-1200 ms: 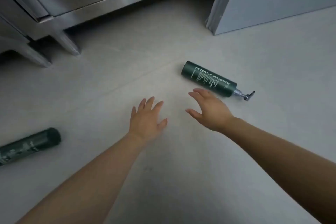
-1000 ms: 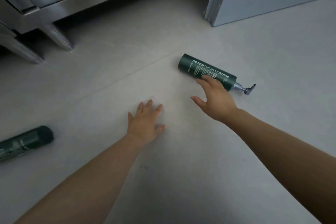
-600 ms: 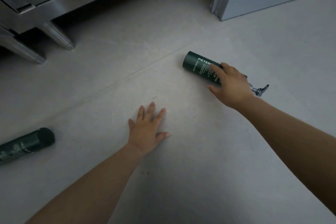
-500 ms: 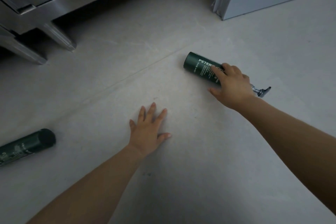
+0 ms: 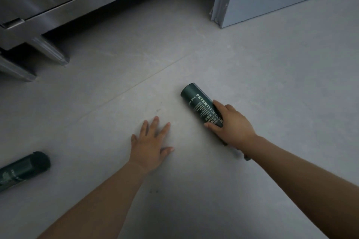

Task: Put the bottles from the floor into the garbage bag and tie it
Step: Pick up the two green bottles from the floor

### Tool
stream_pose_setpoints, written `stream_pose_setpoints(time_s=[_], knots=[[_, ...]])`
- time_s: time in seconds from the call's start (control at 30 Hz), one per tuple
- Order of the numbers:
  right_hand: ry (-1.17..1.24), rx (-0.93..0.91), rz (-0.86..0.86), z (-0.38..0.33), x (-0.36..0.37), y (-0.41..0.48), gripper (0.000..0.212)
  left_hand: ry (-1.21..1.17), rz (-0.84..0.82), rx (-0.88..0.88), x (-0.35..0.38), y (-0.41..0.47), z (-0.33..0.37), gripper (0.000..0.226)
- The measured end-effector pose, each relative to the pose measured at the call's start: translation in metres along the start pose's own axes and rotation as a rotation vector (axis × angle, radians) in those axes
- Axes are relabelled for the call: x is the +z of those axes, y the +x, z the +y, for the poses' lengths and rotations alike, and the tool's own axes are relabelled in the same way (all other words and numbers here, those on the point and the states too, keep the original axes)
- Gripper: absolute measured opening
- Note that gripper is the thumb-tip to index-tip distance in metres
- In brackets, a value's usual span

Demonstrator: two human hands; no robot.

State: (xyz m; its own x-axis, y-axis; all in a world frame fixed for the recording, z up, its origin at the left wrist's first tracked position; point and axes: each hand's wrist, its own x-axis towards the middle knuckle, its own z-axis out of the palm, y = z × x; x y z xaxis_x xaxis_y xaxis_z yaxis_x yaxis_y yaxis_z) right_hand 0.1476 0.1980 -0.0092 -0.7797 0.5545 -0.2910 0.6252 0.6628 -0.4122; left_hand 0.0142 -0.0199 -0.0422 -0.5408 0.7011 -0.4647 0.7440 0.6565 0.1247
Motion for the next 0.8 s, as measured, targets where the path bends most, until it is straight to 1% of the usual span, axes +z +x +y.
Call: stream_pose_setpoints(time_s=[0.1,0.2,0.27,0.3,0.47,0.57,0.7,0.8], knots=[[0.016,-0.038,-0.001,-0.008,0.005,-0.008,0.079,-0.015,-0.044,0.021,-0.006,-0.006,-0.005,0.071],[-0.003,-0.09,-0.006,-0.017,0.006,-0.008,0.079,-0.015,-0.138,0.041,-0.02,-0.009,-0.008,0.069],[0.002,-0.101,-0.033,-0.025,0.006,-0.007,0.08,0.016,-0.203,0.048,-0.036,-0.007,-0.011,0.067],[0.023,-0.098,-0.043,-0.03,0.007,-0.007,0.08,0.046,-0.207,0.057,-0.046,-0.005,-0.013,0.067],[0.171,-0.071,-0.073,-0.054,0.019,-0.014,0.083,0.198,-0.064,0.196,-0.107,0.005,-0.033,0.064],[0.216,-0.058,-0.092,-0.079,0.031,-0.025,0.081,0.261,-0.016,0.254,-0.126,-0.01,-0.053,0.061],[0.339,-0.068,-0.074,-0.111,0.046,-0.039,0.076,0.155,0.029,0.204,-0.11,-0.054,-0.084,0.056],[0.372,-0.103,-0.081,-0.125,0.062,-0.047,0.076,0.067,0.021,0.083,-0.079,-0.087,-0.113,0.055]])
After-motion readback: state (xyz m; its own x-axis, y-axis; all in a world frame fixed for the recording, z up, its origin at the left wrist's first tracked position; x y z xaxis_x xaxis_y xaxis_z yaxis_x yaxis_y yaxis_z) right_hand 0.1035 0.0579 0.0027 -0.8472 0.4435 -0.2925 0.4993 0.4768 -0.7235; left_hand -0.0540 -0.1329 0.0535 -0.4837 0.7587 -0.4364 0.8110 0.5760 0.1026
